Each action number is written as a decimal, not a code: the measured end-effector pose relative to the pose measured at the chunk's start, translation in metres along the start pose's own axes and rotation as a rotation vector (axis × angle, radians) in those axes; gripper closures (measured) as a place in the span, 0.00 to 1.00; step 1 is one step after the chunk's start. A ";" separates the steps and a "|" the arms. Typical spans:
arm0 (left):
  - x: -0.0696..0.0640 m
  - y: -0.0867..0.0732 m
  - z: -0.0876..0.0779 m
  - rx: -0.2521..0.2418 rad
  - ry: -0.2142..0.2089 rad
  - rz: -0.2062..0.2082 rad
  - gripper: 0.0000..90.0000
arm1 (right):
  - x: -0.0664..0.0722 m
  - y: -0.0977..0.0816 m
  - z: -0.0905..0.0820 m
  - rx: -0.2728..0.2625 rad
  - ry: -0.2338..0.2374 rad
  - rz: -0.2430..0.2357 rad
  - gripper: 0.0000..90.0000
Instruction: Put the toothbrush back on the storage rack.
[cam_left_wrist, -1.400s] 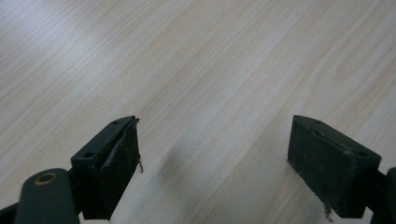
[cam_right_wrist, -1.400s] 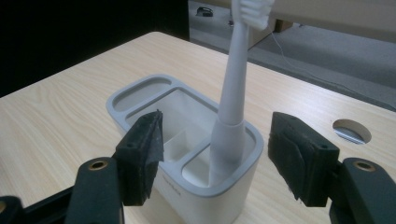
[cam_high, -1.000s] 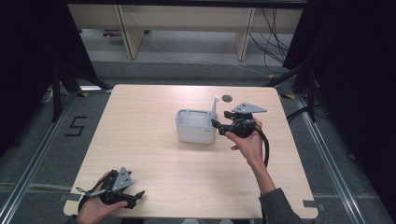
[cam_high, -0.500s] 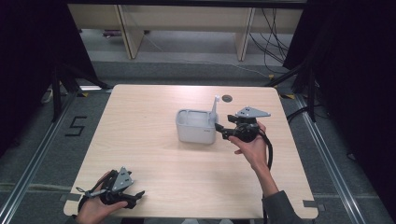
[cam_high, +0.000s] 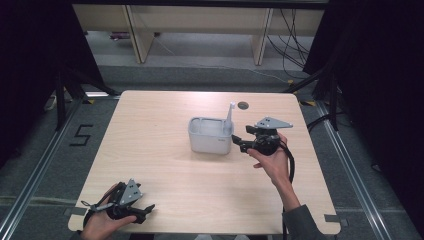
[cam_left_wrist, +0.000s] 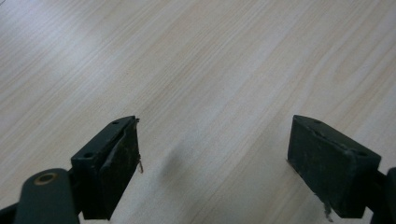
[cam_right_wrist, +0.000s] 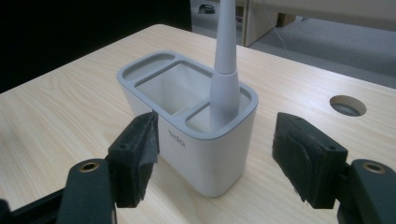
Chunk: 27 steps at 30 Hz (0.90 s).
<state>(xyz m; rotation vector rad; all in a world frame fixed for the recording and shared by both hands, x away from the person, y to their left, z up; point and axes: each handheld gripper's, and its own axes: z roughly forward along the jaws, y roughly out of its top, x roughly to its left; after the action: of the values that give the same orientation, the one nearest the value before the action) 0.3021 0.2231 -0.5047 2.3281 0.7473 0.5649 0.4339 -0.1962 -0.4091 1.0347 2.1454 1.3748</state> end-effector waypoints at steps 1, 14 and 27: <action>0.000 0.000 0.000 0.001 -0.002 0.002 0.18 | 0.000 0.000 0.000 -0.006 0.002 -0.003 0.35; 0.000 0.000 -0.001 -0.002 0.001 0.000 0.18 | 0.007 -0.004 -0.005 0.002 0.034 0.020 0.31; 0.001 -0.001 -0.001 -0.003 0.002 -0.006 0.18 | 0.012 -0.015 -0.008 0.035 0.029 0.027 0.26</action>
<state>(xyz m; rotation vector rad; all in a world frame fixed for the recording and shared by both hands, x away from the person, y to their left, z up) 0.3019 0.2244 -0.5048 2.3228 0.7533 0.5649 0.4154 -0.1959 -0.4185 1.0669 2.1911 1.3772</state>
